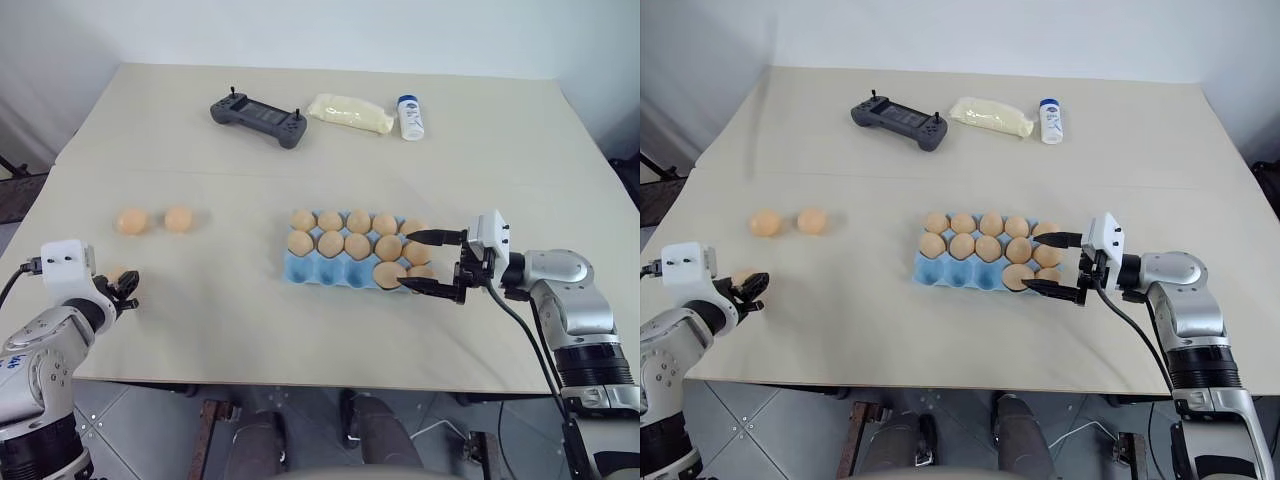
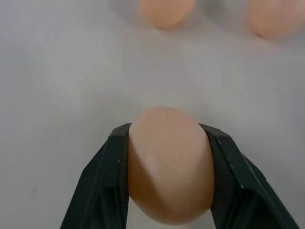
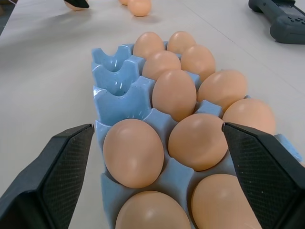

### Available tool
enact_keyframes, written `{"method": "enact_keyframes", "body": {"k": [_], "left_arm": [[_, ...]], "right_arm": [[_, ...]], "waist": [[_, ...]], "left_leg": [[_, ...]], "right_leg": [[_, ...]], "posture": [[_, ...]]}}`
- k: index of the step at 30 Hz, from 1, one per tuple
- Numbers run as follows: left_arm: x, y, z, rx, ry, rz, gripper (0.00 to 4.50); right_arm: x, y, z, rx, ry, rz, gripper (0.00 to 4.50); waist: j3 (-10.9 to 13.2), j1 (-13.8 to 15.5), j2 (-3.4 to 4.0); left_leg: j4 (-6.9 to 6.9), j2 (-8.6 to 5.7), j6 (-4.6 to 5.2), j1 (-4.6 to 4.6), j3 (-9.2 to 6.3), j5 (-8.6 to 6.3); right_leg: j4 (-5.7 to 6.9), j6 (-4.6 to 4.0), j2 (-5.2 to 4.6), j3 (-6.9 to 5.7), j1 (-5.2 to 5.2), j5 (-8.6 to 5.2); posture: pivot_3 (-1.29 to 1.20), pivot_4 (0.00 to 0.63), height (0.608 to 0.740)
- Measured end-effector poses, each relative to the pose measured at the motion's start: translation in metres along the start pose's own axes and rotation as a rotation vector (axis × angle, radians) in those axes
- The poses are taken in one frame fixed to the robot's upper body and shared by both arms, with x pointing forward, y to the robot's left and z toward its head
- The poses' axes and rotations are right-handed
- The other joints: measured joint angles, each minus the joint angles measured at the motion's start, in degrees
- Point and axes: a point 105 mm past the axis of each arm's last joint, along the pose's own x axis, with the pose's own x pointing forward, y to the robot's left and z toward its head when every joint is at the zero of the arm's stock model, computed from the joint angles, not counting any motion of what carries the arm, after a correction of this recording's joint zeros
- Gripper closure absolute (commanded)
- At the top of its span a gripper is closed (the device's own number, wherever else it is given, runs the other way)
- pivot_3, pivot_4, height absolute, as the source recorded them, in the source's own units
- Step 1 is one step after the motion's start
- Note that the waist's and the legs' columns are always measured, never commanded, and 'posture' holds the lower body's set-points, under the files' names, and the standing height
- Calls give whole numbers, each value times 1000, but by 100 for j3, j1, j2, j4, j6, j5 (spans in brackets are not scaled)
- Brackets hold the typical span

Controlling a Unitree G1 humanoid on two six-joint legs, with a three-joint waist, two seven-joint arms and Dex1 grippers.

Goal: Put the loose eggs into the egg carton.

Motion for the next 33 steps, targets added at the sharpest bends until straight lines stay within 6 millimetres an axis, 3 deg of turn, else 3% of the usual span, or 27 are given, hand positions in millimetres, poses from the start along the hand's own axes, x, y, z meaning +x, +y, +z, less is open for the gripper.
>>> {"method": "enact_keyframes", "body": {"k": [5,12,18,25,33], "left_arm": [[3,-41,45,85,-198,-214,2862],[2,-141,73,215,-280,-658,2862],[3,-199,56,239,-217,-932,2862],[-12,-250,45,304,-185,-1196,2862],[-26,-281,33,394,-134,-1401,2862]], "right_arm": [[0,-1,0,-1,0,-11,0],[-2,-2,1,-6,-8,-37,0],[-9,2,4,-7,-36,-53,0],[-18,8,7,-14,-38,-82,0],[-21,11,4,-6,-27,-120,0]], "waist": [[0,15,1],[0,18,1],[4,14,6],[4,23,6],[4,11,7]], "left_leg": [[0,-9,1,-1,3,0],[0,-29,30,-4,9,18],[2,-32,35,-1,18,20],[5,-43,44,-3,14,23],[9,-43,50,-2,12,24]], "right_leg": [[-2,1,-4,0,1,1],[-4,9,12,-5,1,5],[-2,14,23,-4,0,7],[-1,17,18,-1,2,9],[2,19,20,0,2,9]], "posture": [[0,150,740],[0,150,740],[0,150,740],[0,150,740],[0,150,740]]}}
